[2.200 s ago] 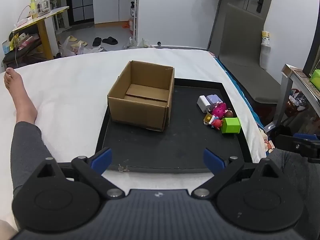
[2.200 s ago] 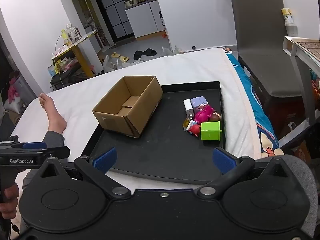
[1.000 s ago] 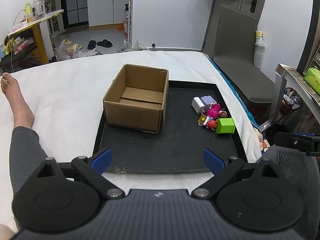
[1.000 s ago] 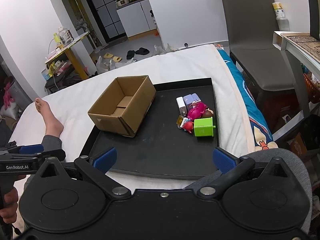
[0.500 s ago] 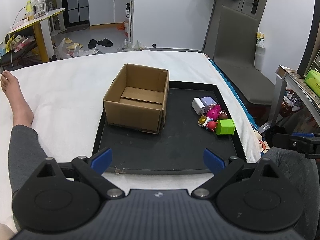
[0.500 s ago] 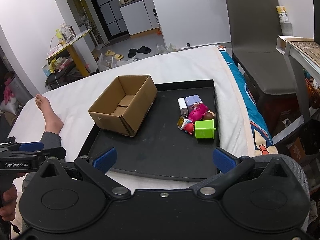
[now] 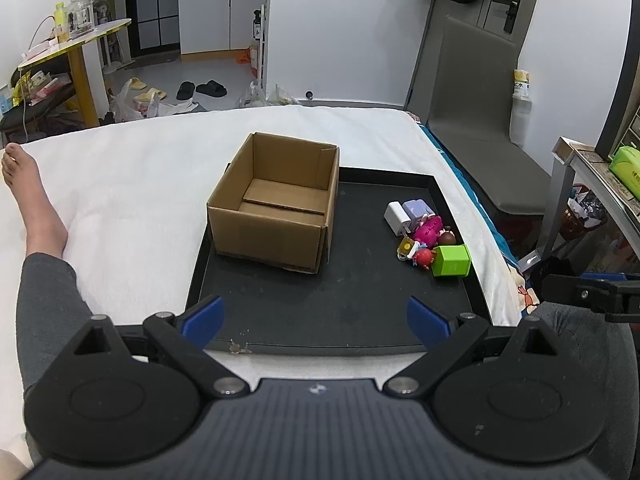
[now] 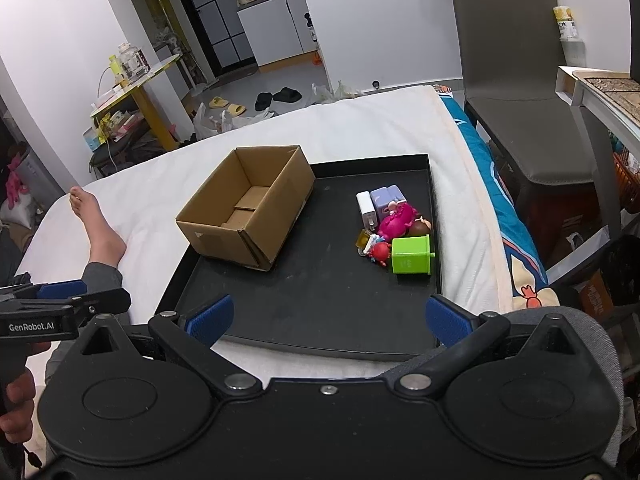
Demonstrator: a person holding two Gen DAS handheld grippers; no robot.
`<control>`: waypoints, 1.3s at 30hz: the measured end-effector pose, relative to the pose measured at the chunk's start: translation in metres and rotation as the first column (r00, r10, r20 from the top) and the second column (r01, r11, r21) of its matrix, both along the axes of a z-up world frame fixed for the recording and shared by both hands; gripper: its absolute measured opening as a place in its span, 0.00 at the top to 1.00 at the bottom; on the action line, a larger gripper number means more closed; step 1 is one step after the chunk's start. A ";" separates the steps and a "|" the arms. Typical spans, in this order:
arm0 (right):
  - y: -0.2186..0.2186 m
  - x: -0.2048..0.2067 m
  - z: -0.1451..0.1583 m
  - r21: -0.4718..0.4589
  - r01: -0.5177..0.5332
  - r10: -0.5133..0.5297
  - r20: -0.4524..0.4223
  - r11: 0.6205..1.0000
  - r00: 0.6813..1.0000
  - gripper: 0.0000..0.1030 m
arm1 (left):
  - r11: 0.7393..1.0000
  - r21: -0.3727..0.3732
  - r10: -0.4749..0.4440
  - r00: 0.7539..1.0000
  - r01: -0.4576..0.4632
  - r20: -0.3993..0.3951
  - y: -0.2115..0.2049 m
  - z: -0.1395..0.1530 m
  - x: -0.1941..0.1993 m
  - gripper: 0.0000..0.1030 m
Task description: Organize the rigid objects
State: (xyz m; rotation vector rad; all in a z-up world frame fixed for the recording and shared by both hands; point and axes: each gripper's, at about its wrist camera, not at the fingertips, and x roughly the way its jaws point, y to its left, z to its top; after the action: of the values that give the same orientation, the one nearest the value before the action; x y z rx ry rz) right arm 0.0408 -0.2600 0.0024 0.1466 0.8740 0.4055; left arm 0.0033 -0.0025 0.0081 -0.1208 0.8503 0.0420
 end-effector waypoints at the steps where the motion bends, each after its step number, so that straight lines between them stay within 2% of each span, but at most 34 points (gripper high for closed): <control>1: 0.000 0.000 0.000 -0.002 0.000 0.000 0.001 1.000 1.000 0.00 | 1.000 0.000 -0.001 1.000 0.001 0.001 0.000 0.000 0.000 0.06; 22: -0.003 0.002 0.003 0.007 0.020 -0.020 -0.004 1.000 1.000 0.00 | 1.000 -0.002 0.004 1.000 -0.004 0.003 0.005 0.003 -0.003 0.06; 31: -0.004 0.002 0.002 0.045 0.020 -0.019 -0.028 0.999 0.999 0.00 | 1.000 -0.004 0.023 1.000 -0.023 0.008 0.012 0.006 -0.007 0.06; 39: -0.006 0.003 0.004 0.050 0.030 -0.030 -0.014 0.998 0.999 0.00 | 1.000 -0.004 0.029 1.000 -0.028 0.013 0.012 0.010 -0.008 0.06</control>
State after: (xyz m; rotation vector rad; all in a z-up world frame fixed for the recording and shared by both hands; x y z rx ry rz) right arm 0.0440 -0.2665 0.0060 0.2087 0.8739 0.3988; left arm -0.0050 0.0094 0.0176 -0.1365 0.8359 0.0663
